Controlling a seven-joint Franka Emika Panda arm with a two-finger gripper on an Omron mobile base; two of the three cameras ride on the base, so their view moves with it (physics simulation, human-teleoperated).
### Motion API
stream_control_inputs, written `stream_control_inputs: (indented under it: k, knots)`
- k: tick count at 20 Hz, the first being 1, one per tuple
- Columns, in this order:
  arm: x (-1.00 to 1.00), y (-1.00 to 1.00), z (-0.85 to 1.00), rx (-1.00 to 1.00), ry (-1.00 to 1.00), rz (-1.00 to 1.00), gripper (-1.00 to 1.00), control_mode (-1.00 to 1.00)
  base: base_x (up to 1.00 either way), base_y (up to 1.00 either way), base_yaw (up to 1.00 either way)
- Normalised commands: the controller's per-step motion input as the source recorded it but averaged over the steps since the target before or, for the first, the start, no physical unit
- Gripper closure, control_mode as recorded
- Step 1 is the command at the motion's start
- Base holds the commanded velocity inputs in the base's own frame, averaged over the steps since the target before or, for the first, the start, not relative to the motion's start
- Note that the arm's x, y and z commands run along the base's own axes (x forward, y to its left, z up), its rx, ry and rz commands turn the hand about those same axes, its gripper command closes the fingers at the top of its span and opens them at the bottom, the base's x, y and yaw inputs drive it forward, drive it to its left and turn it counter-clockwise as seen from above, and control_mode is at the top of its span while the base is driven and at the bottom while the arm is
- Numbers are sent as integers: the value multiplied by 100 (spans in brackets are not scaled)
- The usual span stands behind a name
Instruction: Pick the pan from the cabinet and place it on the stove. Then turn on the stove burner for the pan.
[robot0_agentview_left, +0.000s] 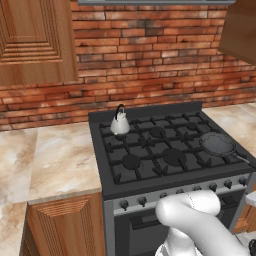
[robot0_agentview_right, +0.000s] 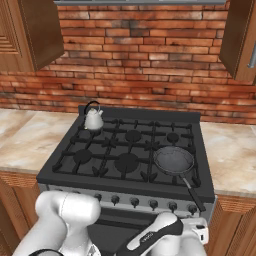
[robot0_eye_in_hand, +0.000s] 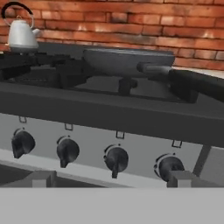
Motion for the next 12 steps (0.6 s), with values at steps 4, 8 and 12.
stream_control_inputs:
  k: [4,8,12]
  knots:
    - [3,-33,-19,0,-14,-1,-100,-100,0,0,0]
    - [0,-38,-14,0,-15,-2,-100,-100,0,0,0]
    - [2,-31,-15,0,-12,-3,-100,-100,0,0,0]
